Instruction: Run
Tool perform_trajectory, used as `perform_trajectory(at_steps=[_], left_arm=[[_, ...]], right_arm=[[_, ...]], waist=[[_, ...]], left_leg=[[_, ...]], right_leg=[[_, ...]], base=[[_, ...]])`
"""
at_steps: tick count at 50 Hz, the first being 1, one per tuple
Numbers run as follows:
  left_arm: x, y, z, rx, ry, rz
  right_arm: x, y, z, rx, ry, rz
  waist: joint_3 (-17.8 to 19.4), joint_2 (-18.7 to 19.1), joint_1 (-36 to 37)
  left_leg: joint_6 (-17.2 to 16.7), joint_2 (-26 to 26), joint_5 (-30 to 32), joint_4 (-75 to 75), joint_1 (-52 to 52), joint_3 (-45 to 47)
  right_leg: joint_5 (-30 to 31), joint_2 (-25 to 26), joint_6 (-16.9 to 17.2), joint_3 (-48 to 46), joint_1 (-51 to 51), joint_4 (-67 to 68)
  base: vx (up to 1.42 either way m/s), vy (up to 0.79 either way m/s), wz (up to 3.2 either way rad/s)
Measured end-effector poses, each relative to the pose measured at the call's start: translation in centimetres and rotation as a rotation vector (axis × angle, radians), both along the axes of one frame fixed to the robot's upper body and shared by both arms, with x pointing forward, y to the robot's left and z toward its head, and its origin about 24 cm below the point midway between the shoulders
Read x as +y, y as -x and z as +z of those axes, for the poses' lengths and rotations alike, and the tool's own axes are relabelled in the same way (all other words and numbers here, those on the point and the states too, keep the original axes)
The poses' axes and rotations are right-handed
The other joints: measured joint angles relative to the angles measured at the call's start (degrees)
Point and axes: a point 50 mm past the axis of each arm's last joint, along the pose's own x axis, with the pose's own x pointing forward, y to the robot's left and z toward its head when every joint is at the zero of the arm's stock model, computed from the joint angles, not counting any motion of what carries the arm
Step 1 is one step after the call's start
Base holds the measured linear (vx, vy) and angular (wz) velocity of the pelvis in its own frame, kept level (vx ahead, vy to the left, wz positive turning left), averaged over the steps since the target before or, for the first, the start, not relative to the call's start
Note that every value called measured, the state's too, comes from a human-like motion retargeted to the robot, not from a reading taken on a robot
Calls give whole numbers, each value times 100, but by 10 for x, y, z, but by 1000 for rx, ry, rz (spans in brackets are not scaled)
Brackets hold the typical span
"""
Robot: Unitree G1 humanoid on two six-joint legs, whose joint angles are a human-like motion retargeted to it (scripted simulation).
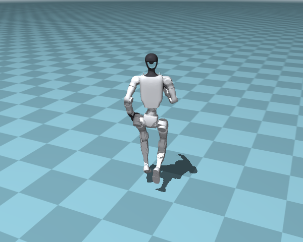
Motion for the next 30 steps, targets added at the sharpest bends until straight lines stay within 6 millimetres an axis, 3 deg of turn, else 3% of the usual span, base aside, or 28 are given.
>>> perform_trajectory(at_steps=[2, 5, 7, 8, 10, 12, 13, 15, 17, 19, 20, 22, 25, 26, 27, 30], left_arm=[[-10, -25, 3, -79, -30, -80], [-24, -99, 27, -351, -90, -174], [-36, -164, 77, -656, -90, -187], [-45, -191, 112, -829, -64, -177], [-61, -218, 186, -1155, 38, -131], [-68, -216, 232, -1350, 160, -97], [-70, -211, 243, -1394, 215, -95], [-74, -203, 241, -1370, 299, -114], [-78, -195, 208, -1207, 328, -148], [-78, -184, 161, -979, 292, -181], [-75, -175, 135, -860, 251, -192], [-52, -155, 95, -681, 138, -173], [-6, -111, 68, -526, 21, -60], [6, -96, 67, -495, 7, -24], [15, -83, 66, -469, -1, 9], [17, -61, 67, -428, 50, 89]], right_arm=[[-2, 1, -22, 94, 34, -35], [-16, 6, -70, 286, 108, -161], [-33, 15, -111, 455, 179, -260], [-43, 24, -131, 543, 215, -300], [-63, 46, -162, 698, 268, -356], [-80, 74, -182, 820, 290, -390], [-85, 86, -187, 866, 292, -398], [-91, 103, -192, 921, 294, -402], [-91, 103, -188, 906, 274, -420], [-95, 79, -167, 783, 245, -478], [-97, 62, -150, 686, 225, -519], [-103, 20, -97, 413, 196, -596], [-104, -20, -5, -7, 129, -661], [-96, -22, 12, -77, 92, -637], [-88, -21, 23, -125, 61, -603], [-61, -10, 7, -67, 53, -444]], waist=[[-96, -37, -387], [62, 130, -791], [382, 311, -863], [514, 407, -882], [703, 647, -952], [667, 841, -1135], [593, 917, -1217], [426, 1017, -1289], [315, 1082, -1157], [296, 1093, -854], [305, 1048, -670], [418, 854, -244], [701, 583, 330], [691, 453, 451], [649, 317, 554], [276, -103, 616]], left_leg=[[414, -255, -943, -482, 547, -63], [1396, -173, -3898, -245, 1140, -162], [1802, 10, -5125, 28, 1475, -225], [1874, 108, -5468, 81, 1673, -275], [1860, 225, -5533, -157, 2202, -395], [1453, 344, -4635, -461, 2745, -499], [1162, 437, -3915, -486, 2882, -572], [670, 650, -2338, -96, 2810, -751], [534, 929, -1301, 954, 2390, -961], [729, 1269, -912, 2510, 1721, -1166], [857, 1432, -851, 3392, 1291, -1265], [871, 1433, -1038, 4879, 208, -1531], [753, 1029, -1172, 5701, -1352, -1621], [809, 1009, -1252, 5219, -1517, -1437], [867, 980, -1342, 4636, -1580, -1221], [880, 543, -1558, 2119, -923, -491]], right_leg=[[-277, -274, -184, 152, -616, 1754], [-474, 66, -169, 236, -1815, 4047], [-140, 536, -121, 161, -2744, 4763], [-60, 734, -122, 137, -3160, 4862], [-182, 1000, -153, 241, -3632, 4472], [-446, 967, -275, 263, -3438, 3423], [-503, 942, -347, 189, -3204, 2789], [-444, 972, -457, -26, -2571, 1490], [-420, 1181, -494, -236, -1806, 254], [-737, 1471, -574, -311, -895, -837], [-1028, 1619, -643, -286, -407, -1323], [-2359, 1788, -994, -106, 496, -2054], [-4315, 1754, -1503, 153, 1569, -2808], [-4457, 1648, -1469, 185, 1814, -3056], [-4301, 1514, -1317, 184, 2031, -3230], [-1914, 932, -212, 74, 2091, -2789]], base=[[11, 17, -54], [8, 12, -79], [8, 6, -118], [12, 7, -122], [18, 12, -115], [25, 6, -103], [24, -5, -101], [19, -13, -95], [10, -15, -90], [4, -18, -97], [1, -23, -106], [-2, -22, -122], [1, -8, -124], [8, 5, -103], [13, 12, -99], [9, 21, -130]])
